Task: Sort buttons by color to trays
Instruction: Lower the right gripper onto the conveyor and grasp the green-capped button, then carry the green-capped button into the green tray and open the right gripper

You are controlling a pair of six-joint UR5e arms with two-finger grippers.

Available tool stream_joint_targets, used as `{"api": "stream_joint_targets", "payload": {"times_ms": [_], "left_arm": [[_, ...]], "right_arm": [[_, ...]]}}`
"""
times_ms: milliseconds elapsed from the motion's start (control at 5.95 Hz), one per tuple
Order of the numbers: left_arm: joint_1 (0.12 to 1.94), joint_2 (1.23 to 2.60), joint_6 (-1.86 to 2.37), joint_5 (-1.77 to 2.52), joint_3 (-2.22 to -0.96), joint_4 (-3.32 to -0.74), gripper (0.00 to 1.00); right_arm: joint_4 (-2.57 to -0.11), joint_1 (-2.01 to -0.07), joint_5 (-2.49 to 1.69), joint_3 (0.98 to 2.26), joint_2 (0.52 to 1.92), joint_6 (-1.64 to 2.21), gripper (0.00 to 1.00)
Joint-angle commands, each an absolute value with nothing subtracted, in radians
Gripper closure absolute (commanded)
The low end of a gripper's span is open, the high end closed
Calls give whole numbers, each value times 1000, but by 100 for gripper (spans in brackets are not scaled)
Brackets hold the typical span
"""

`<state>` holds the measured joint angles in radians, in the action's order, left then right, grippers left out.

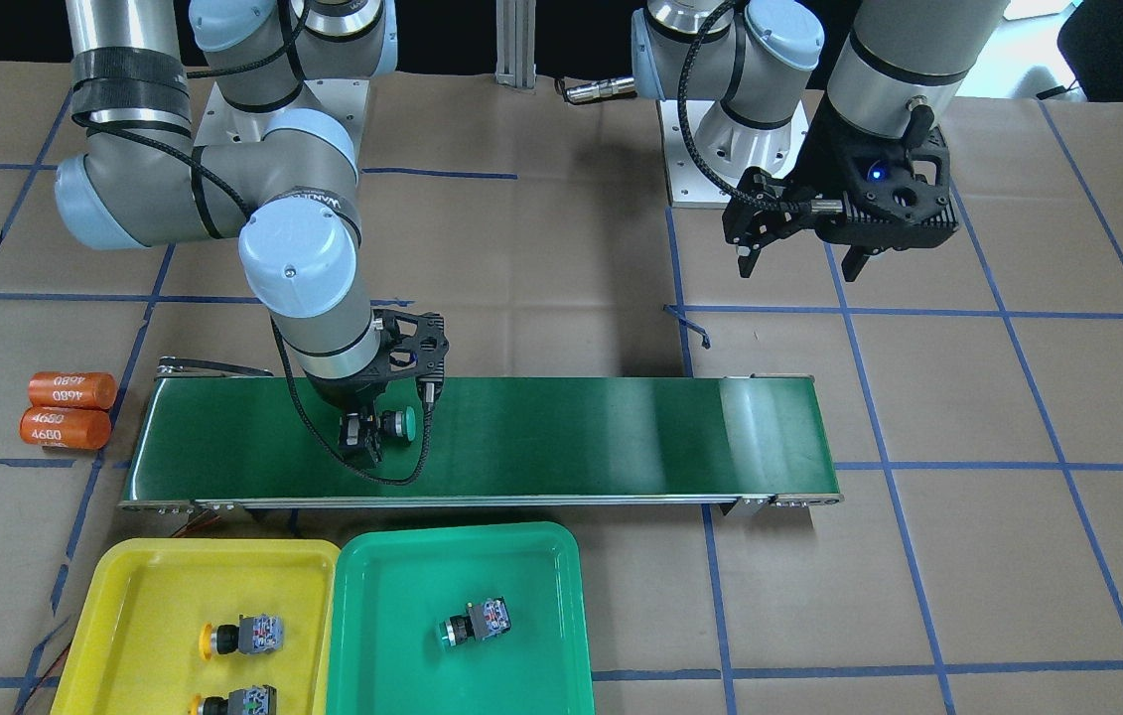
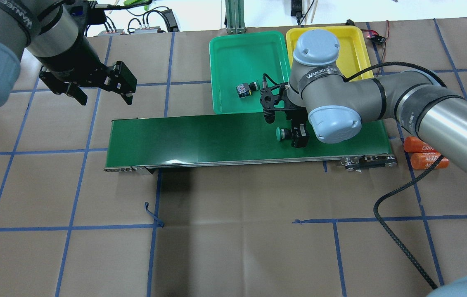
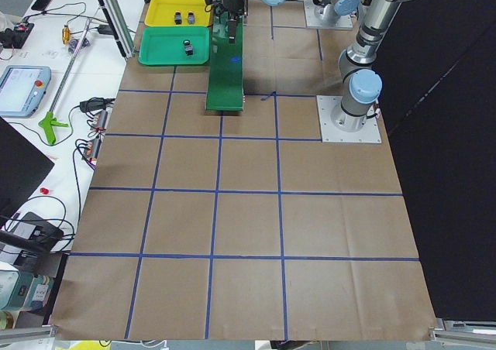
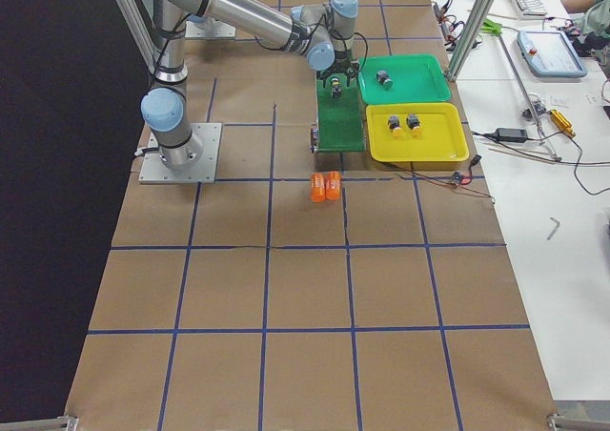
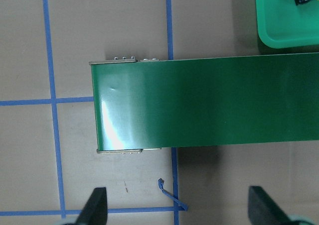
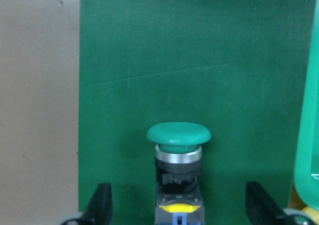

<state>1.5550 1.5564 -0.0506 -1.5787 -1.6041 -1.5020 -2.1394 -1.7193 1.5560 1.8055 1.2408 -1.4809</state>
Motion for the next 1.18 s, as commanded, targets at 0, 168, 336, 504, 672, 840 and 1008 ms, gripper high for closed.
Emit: {"api": "stream_joint_targets", "payload": {"times_ms": [0, 168, 336, 504, 672, 840, 1008], "left_arm": [[1552, 1555, -51, -1578, -1605, -1500, 1], [1554, 1555, -51, -1578, -1605, -1499, 1], [1552, 1555, -52, -1578, -1605, -1497, 1], [1551, 1555, -52, -1577, -1605, -1500, 1], [1551, 1554, -52, -1578, -1605, -1500, 1], [1551, 1554, -52, -1578, -1605, -1500, 1], [1549, 1554, -52, -1577, -1605, -1500, 1]], "right_arm": [[-2141, -1672, 1589, 1810, 1244, -1565, 69], [-2140, -1640, 1598, 1810, 1249, -1580, 84], [-2141, -1623, 1600, 1804, 1259, -1606, 89], [-2141, -1626, 1662, 1787, 1306, -1614, 89], [-2146, -1629, 1663, 1731, 1310, -1614, 88], [-2149, -1637, 1655, 1644, 1257, -1611, 88], [-2186, -1646, 1628, 1537, 1153, -1611, 88]]}}
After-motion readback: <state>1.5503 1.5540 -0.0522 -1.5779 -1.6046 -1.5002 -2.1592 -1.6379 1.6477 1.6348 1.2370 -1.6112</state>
